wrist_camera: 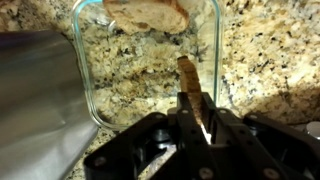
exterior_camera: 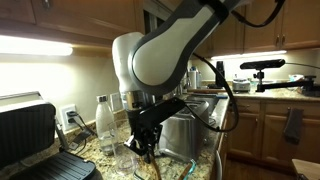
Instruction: Put the two slices of bread in each of the two slots of the toaster
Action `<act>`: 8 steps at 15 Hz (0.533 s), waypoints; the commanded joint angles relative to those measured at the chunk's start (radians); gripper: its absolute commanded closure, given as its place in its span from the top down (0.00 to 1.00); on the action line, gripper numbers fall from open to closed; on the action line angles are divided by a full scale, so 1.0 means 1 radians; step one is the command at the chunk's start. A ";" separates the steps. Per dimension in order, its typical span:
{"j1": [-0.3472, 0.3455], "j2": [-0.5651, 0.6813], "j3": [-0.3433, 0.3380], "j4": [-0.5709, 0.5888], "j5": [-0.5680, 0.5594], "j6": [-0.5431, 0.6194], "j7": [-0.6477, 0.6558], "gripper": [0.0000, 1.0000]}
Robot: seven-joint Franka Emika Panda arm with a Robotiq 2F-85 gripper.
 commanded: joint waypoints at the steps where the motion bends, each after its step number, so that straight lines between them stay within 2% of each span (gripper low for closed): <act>1: 0.021 -0.114 -0.021 -0.046 -0.011 -0.041 0.080 0.10; 8: 0.001 -0.228 -0.005 -0.048 -0.025 -0.117 0.196 0.10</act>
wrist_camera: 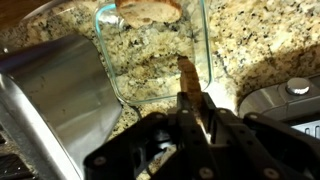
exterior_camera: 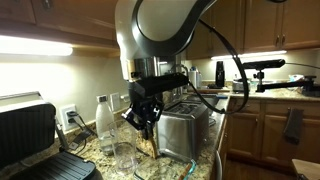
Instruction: Put the two slices of bread in each of the two slots of the toaster
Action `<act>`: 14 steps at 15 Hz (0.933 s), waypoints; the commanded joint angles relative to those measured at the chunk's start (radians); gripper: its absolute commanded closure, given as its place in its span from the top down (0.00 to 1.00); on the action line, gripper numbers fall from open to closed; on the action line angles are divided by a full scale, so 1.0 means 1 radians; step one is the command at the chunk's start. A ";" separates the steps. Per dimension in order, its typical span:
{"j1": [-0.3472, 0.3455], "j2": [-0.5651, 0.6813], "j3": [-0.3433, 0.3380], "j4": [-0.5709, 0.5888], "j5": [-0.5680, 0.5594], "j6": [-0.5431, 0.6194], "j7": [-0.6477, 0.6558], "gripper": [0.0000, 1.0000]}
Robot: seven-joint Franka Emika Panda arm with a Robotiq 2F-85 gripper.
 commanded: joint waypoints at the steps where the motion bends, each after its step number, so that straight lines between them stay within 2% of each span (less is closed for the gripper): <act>1: -0.001 -0.096 -0.002 -0.044 -0.026 -0.050 0.083 0.10; 4: -0.012 -0.139 0.001 -0.047 -0.039 -0.078 0.141 0.10; 14: -0.090 -0.283 0.005 -0.104 -0.083 -0.057 0.375 0.10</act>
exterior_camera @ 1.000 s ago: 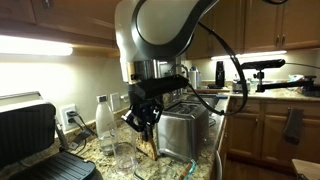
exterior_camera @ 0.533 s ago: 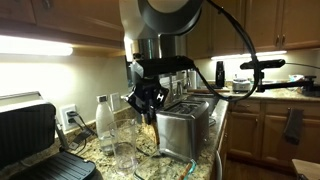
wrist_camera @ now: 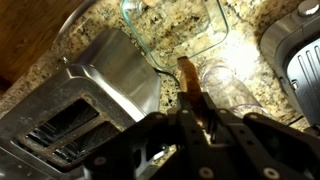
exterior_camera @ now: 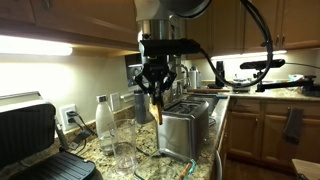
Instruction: Put the two slices of bread in each of the two slots of the toaster
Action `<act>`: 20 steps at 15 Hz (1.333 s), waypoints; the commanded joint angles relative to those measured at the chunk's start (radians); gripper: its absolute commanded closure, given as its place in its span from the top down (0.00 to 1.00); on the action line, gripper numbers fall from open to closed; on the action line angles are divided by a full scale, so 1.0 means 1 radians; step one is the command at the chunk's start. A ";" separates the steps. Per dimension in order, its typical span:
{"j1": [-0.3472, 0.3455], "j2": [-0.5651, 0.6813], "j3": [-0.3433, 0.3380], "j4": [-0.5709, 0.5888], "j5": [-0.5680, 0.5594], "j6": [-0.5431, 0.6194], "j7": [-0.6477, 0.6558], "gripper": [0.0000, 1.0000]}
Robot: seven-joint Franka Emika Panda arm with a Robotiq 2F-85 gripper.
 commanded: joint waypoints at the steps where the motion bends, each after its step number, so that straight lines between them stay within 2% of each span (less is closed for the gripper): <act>1: -0.037 -0.103 0.005 -0.078 -0.030 0.005 0.109 0.10; 10: -0.129 -0.187 0.004 -0.117 -0.066 -0.010 0.266 0.10; 20: -0.179 -0.130 -0.010 -0.054 -0.071 -0.008 0.344 0.10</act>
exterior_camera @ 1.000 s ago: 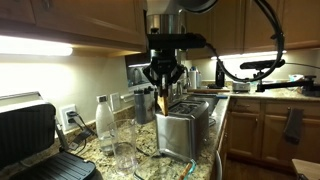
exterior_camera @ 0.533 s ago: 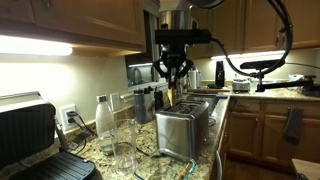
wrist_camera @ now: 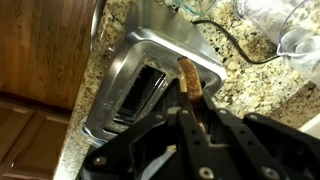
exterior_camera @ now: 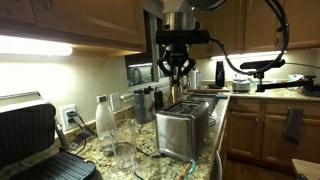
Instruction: Put the two slices of bread in each of the two slots of the toaster
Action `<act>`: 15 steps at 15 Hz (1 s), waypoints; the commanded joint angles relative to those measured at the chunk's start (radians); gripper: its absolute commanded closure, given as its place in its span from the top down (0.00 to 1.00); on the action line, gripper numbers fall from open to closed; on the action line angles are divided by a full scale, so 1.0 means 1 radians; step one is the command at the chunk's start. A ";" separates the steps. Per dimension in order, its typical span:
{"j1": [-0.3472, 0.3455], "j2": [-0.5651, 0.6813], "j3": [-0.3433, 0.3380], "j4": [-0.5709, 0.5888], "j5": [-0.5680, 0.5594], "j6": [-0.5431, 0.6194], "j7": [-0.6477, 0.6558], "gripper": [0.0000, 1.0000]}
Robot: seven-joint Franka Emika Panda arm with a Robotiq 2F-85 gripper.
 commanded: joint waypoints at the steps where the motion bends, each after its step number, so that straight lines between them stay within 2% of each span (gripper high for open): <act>1: -0.017 0.009 -0.009 0.016 -0.018 -0.004 0.054 0.10; 15: -0.038 0.066 -0.074 0.011 -0.023 0.066 0.109 0.10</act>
